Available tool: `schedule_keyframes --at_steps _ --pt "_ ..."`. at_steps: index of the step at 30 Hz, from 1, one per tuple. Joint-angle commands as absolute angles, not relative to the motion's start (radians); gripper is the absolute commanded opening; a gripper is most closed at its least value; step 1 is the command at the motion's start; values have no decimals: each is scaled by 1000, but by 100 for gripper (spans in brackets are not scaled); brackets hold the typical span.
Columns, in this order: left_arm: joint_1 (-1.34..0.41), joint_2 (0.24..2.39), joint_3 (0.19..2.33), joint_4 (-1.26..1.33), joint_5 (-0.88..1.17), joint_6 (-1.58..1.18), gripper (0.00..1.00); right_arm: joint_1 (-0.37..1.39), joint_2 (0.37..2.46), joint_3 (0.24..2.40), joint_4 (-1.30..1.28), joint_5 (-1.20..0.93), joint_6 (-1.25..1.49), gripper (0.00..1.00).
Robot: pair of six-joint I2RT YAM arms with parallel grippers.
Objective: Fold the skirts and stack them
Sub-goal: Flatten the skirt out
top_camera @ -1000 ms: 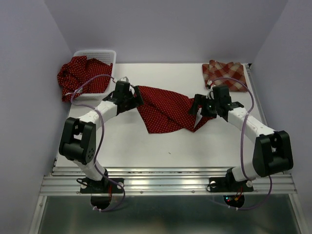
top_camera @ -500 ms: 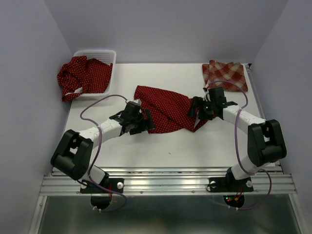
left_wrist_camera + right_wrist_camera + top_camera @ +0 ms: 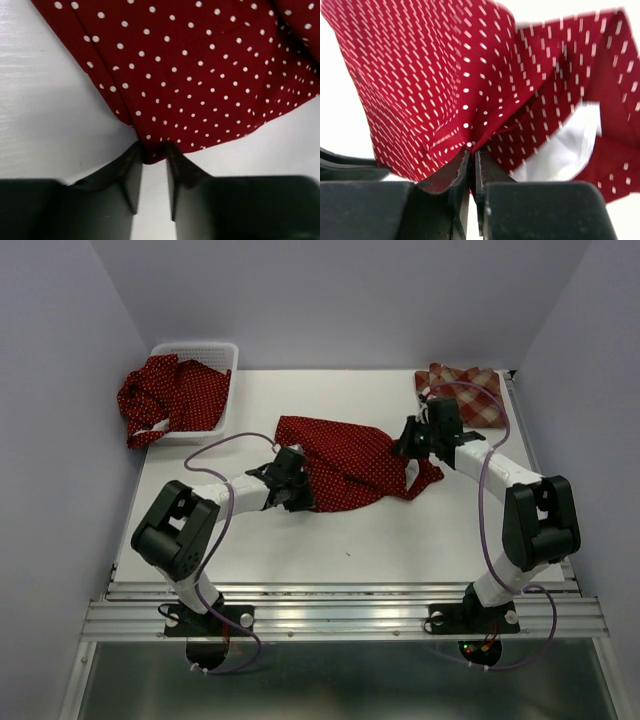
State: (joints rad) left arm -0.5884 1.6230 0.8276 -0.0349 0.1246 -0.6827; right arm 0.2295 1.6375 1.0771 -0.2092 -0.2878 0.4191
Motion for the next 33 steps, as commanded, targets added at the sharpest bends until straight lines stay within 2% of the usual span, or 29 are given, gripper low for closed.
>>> schedule_keyframes --at_steps 1,2,3,6,11,14,17,20,23,24,25,27,31,33 --pt "-594 1693 876 -71 64 -664 30 232 1667 1198 -143 -201 400 8" --pt "-592 1710 894 -87 58 -660 18 232 1677 1218 -144 -181 393 6" --pt "-592 1716 905 -104 43 -661 0 232 1702 1267 -146 -160 382 6" --pt "-591 1710 919 -144 -39 -650 0 232 1779 1398 -144 -81 319 5" --pt "-591 1640 896 -153 -60 -629 0 210 1972 1652 -146 -5 207 4" --pt "-591 1614 879 -172 -77 -620 0 186 2109 1809 -149 23 176 7" --pt "-589 1600 862 -178 -64 -615 0 141 2227 1959 -164 -47 175 14" --pt "-589 1589 856 -190 -48 -611 0 123 2282 2092 -247 -110 167 44" --pt "-589 1585 867 -198 -57 -609 0 123 2257 2102 -317 -196 160 69" --pt "-589 1585 873 -202 -58 -606 0 123 2234 2048 -325 -218 166 87" --pt "-588 1588 882 -206 -61 -604 0 123 2162 2001 -325 -236 179 100" --pt "-588 1594 900 -209 -61 -603 0 123 2079 1895 -325 -204 207 100" --pt "-584 1600 900 -203 -58 -604 0 123 1828 1479 -325 38 333 100" --pt "-580 1606 894 -193 -54 -604 0 123 1757 1344 -330 74 412 100"
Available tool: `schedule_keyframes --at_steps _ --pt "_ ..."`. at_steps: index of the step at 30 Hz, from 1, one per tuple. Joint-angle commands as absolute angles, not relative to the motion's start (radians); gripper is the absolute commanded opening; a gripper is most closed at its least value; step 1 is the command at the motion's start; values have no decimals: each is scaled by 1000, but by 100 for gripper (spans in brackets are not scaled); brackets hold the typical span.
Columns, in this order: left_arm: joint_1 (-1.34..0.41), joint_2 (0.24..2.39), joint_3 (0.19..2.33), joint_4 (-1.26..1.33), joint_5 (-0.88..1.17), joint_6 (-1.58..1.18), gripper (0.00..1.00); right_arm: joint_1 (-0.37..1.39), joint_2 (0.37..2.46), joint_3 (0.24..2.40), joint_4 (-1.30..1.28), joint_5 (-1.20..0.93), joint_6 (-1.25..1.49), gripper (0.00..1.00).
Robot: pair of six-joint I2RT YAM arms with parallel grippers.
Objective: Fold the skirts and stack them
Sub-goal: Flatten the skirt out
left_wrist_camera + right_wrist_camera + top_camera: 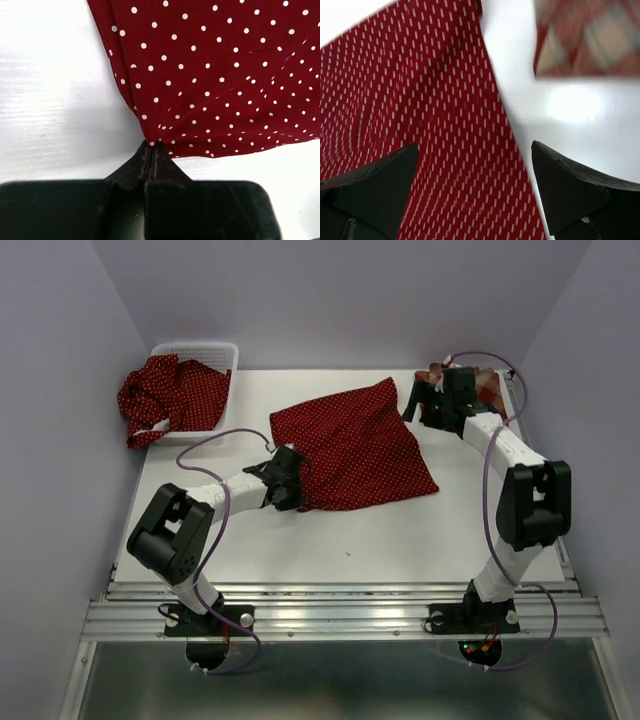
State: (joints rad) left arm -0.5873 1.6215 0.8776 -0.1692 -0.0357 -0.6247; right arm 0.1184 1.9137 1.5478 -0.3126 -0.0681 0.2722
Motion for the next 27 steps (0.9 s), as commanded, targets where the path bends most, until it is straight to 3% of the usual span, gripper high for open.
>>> schedule_keyframes --at_steps 1,7,12,17,27 --pt "-577 1606 891 -189 -46 -604 0 112 1726 1289 -337 75 437 100" --pt "-568 1600 864 -152 -17 -618 0 64 1563 1005 -385 84 515 100" --pt "-568 1585 858 -144 -5 -623 0 64 1548 956 -391 25 532 100" --pt "-566 1560 842 -130 -5 -635 0 64 1571 931 -391 20 546 93" --pt "-568 1531 825 -106 29 -661 0 64 1663 928 -367 -58 565 47"
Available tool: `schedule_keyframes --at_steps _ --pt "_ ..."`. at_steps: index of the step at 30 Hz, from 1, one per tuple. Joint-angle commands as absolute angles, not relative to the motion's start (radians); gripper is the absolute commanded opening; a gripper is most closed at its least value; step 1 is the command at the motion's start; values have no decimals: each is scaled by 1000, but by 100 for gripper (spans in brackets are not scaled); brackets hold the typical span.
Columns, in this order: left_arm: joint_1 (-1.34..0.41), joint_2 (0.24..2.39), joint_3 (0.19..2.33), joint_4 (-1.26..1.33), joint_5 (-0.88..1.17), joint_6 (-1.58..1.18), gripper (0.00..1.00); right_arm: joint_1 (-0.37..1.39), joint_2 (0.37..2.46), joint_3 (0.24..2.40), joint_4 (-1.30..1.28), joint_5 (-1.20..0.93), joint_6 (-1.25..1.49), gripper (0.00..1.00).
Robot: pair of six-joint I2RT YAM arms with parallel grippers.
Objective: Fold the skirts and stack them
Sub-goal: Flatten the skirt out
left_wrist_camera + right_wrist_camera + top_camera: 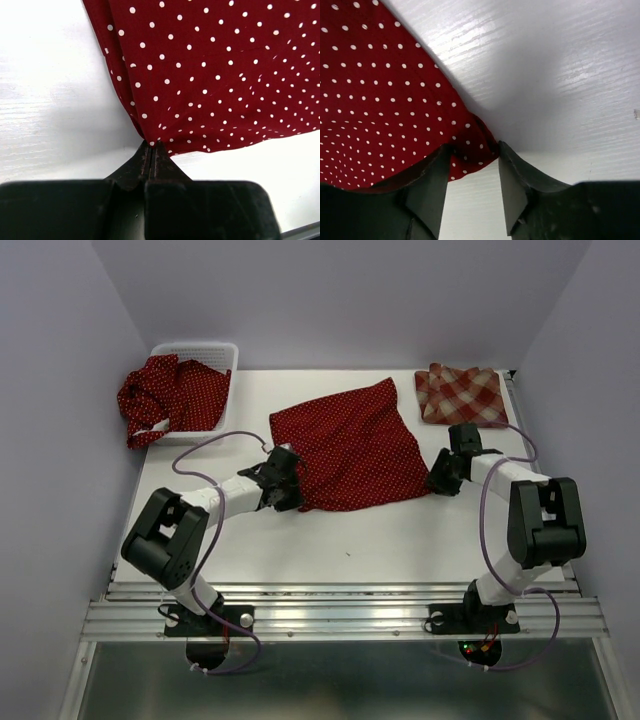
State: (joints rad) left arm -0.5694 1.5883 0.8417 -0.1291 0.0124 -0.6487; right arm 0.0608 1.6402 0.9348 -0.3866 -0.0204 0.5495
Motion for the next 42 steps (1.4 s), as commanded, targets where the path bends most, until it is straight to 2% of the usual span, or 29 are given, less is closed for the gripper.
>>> schedule_keyframes --at_steps 1,2,3,4,6,13,20,27,30,34,36,38,41,42 --pt "-566 1528 827 -104 28 -661 0 64 1663 927 -361 -61 563 35" --pt "-566 1520 827 -104 28 -663 0 64 1664 927 -353 -72 561 31" --pt "-566 1516 831 -103 26 -663 0 64 1655 927 -344 -74 563 18" --pt "-566 1509 834 -101 23 -663 0 64 1648 927 -328 -75 561 11" --pt "-566 1488 860 -112 11 -660 0 64 1619 937 -282 -81 546 1" --pt "-565 1273 1035 -137 -150 -569 0 64 1335 1084 -183 -5 451 1" --pt "-561 1039 1244 -9 -204 -407 0 64 1099 1279 -160 75 367 1" --pt "-561 966 1390 71 -273 -315 0 64 951 1385 -140 124 270 1" --pt "-561 1008 1442 52 -296 -284 0 64 972 1425 -141 94 252 1" --pt "-511 1162 1537 -29 -287 -276 0 64 1127 1466 -143 20 267 1" --pt "-454 1228 1564 -46 -214 -293 0 64 1204 1485 -137 -26 268 1" --pt "-353 1335 1592 -38 -53 -311 0 64 1285 1505 -83 -72 265 1" --pt "-295 1506 1731 -84 54 -298 0 64 1466 1626 -67 -104 245 0" --pt "-288 1547 1844 -106 51 -282 0 64 1548 1725 -67 -95 238 1"
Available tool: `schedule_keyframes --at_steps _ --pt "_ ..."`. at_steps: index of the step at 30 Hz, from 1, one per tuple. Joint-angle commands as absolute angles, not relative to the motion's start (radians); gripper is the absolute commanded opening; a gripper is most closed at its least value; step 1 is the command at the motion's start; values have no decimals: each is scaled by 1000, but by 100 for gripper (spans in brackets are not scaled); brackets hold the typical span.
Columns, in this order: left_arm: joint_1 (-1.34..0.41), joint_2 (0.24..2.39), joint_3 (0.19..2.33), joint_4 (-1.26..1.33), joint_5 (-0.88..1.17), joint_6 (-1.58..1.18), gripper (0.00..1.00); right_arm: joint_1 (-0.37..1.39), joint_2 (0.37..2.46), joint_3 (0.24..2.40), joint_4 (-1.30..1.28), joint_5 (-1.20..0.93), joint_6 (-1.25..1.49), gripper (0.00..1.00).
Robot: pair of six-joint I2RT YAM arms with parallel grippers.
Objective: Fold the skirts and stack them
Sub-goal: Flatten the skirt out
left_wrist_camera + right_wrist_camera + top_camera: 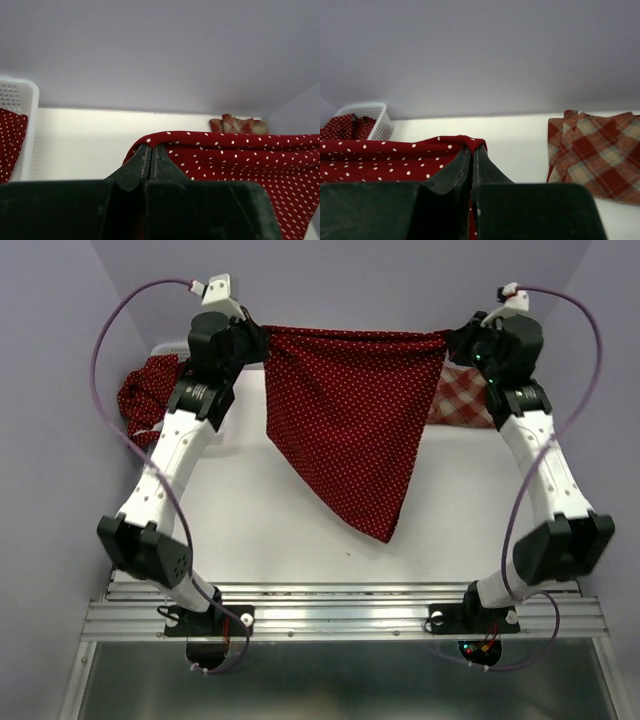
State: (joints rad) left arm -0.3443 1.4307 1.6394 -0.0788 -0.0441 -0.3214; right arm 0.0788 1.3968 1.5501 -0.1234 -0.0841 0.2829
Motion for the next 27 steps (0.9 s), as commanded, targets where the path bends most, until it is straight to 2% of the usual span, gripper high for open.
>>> schedule_keyframes --at_steps 1,6,9,11,14,20,21,25,27 --pt "-285 1584 1905 -126 63 -267 0 64 1581 1774 -66 -80 230 1" --pt "-240 1729 2222 -184 87 -225 0 54 1700 2034 -95 -46 221 1" --pt "-209 1729 2234 -132 146 -241 0 44 1703 2080 -91 -73 207 1" --pt "-204 1692 2172 -69 156 -223 0 44 1674 2025 -66 -89 199 1" --pt "-204 1642 2001 41 172 -198 0 44 1637 1897 -60 -84 180 1" --pt "-206 1485 1403 349 267 -233 0 44 1481 1498 -51 -109 208 1" --pt "-207 1470 1255 379 287 -280 0 44 1430 1364 -37 -120 227 1" --pt "-238 1421 953 445 305 -398 0 44 1358 1078 -23 -187 342 1" --pt "-274 1402 823 450 307 -431 0 44 1353 1025 -136 -207 359 1"
